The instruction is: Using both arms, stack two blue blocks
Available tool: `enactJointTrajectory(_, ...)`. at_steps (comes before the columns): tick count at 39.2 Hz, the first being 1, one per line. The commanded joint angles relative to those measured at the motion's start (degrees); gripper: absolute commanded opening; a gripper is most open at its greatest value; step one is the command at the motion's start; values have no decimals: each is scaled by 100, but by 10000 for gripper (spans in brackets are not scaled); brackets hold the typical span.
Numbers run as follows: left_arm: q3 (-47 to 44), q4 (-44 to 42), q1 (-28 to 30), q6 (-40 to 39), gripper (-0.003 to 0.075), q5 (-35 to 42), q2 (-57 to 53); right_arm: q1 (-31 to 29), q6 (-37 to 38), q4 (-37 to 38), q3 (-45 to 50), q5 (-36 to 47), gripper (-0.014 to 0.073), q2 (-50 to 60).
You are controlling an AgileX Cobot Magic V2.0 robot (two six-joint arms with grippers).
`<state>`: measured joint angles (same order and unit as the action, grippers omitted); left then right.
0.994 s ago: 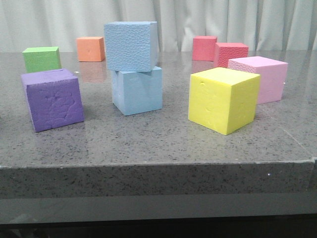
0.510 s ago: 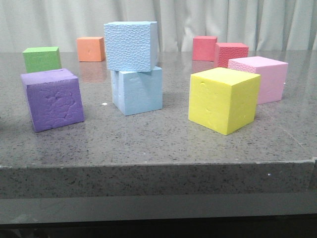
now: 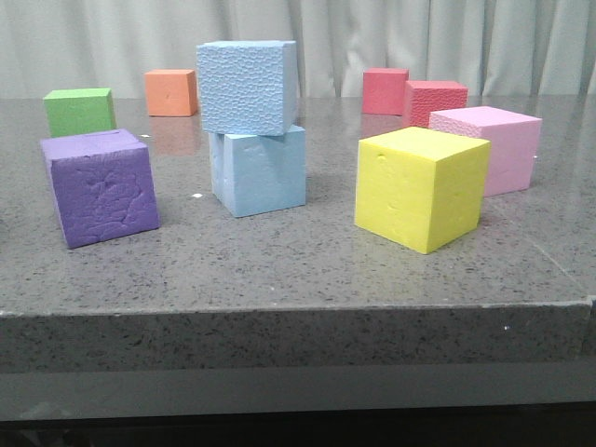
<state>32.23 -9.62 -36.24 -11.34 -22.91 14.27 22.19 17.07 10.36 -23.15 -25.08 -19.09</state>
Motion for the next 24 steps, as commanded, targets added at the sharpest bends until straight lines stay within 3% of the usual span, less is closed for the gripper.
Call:
enactJointTrajectory(1,-20,-21,-35,8,-20,555,-223,-36,-5,51,-161,457,-67,-33)
enactJointTrajectory(24,-94,-21,-35,8,-20,537,-295,-36,-5,51,-161,457,-67,-33)
